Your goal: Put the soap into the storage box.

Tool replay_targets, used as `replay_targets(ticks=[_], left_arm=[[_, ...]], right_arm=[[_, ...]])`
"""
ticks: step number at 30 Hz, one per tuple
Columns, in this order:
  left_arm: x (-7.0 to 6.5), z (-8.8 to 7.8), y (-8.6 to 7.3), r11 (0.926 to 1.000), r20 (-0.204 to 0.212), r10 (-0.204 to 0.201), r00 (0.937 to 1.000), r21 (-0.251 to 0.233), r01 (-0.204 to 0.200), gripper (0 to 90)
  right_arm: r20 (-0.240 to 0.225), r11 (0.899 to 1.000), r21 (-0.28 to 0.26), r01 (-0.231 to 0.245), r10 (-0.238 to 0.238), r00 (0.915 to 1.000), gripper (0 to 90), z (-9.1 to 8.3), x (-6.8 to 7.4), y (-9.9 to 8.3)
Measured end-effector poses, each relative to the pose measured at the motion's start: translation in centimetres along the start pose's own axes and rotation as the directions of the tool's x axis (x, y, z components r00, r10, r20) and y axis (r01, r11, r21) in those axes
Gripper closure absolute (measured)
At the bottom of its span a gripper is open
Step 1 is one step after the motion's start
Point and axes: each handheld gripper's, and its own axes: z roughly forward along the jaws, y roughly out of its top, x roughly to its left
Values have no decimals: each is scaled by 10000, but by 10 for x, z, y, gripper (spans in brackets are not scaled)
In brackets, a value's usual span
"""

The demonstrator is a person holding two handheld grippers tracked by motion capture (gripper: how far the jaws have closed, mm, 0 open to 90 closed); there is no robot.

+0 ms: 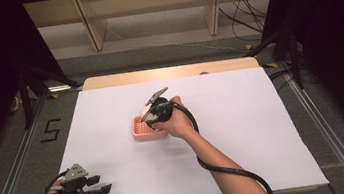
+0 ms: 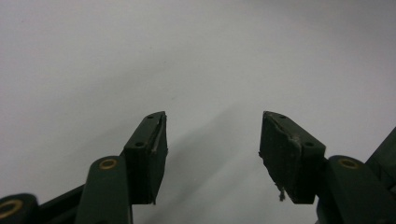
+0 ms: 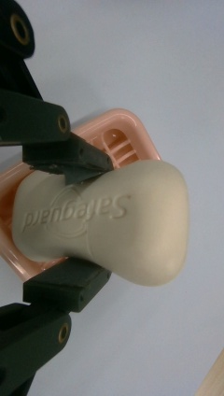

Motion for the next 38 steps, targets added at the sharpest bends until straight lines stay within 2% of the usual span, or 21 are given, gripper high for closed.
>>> replay_targets(ticks=[4, 9, 11, 14, 15, 16, 17, 18, 21, 22, 23, 24, 25, 26, 29, 30, 33, 34, 35, 36, 38], left_arm=[[0, 0, 0, 10000, 100, -4, 9999, -36, 5, 412], [0, -1, 0, 10000, 106, 41, 9999, -21, -40, 412], [0, -1, 0, 10000, 104, 25, 9999, -25, -24, 412], [0, 0, 0, 10000, 48, 14, 10000, -17, -14, 412], [0, 0, 0, 10000, 48, 14, 10000, -17, -14, 412], [0, 0, 0, 10000, 58, -23, 10000, -50, 24, 412], [1, -1, 0, 9998, 116, 165, 9998, 71, -166, 412], [0, 0, 0, 10000, 90, 60, 9999, -15, -60, 412], [0, -1, 0, 10000, 75, 19, 10000, -56, -19, 413], [0, -1, 0, 10000, 59, 38, 10000, -44, -38, 413], [0, -1, 0, 10000, 59, 38, 10000, -44, -38, 413], [0, -1, 0, 10000, 52, 41, 10000, -56, -40, 413], [0, -1, 0, 10000, 52, 41, 10000, -56, -40, 413], [0, -1, 0, 10000, 45, 55, 10000, -70, -55, 413], [0, -1, 0, 9999, 36, 49, 10000, -125, -49, 413], [0, -1, 0, 9998, -4, 3, 10000, -205, -3, 413], [0, -1, 0, 9999, -1, 90, 10000, -126, -90, 413], [0, -1, 0, 9999, -52, 129, 9999, -77, -130, 412], [0, -1, 0, 9999, -52, 129, 9999, -77, -130, 413], [0, 0, 0, 9997, -139, -107, 9998, -211, 104, 413], [0, 0, 0, 9997, -196, -33, 9998, -226, 29, 413]], right_arm=[[-54, 10000, 43, -29, 29, 10000, 494, 0, 1, 0], [-42, 9997, -78, 236, -237, 9997, 508, -1, 0, 1], [29, 9992, -306, 240, -239, 9997, 514, 0, 0, 0], [-120, 9995, -28, -329, 329, 9994, 543, -5, 2, -2], [-120, 9995, -28, -329, 329, 9994, 543, -5, 2, -2], [-75, 9989, -442, -134, 131, 9999, 576, -6, 0, -4], [-121, 9990, -379, -231, 227, 9997, 606, -8, 0, -4], [-23, 9989, -285, -380, 379, 9993, 631, -11, 1, -5], [-42, 9982, -600, -93, 90, 10000, 679, -14, 1, -6], [-5, 9985, -356, -405, 405, 9992, 725, -21, 4, -7], [-5, 9985, -356, -405, 405, 9992, 725, -21, 4, -7], [-83, 9968, -781, 142, -149, 9999, 754, -25, 2, -10], [-83, 9968, -781, 142, -149, 9999, 754, -25, 2, -10], [-208, 9981, -622, -19, 6, 9998, 759, -33, 4, -14], [-149, 9980, -632, 69, -78, 9999, 749, -41, 5, -21], [-306, 9986, -515, -126, 110, 9995, 729, -49, 8, -29], [-210, 9980, -597, -211, 199, 9996, 705, -57, 10, -40], [-177, 9976, -645, -255, 244, 9995, 671, -65, 13, -52], [-177, 9976, -645, -255, 244, 9995, 671, -65, 13, -52], [-177, 9986, -492, -200, 192, 9997, 642, -75, 15, -66], [-119, 9985, -497, -212, 207, 9997, 624, -82, 17, -79]])
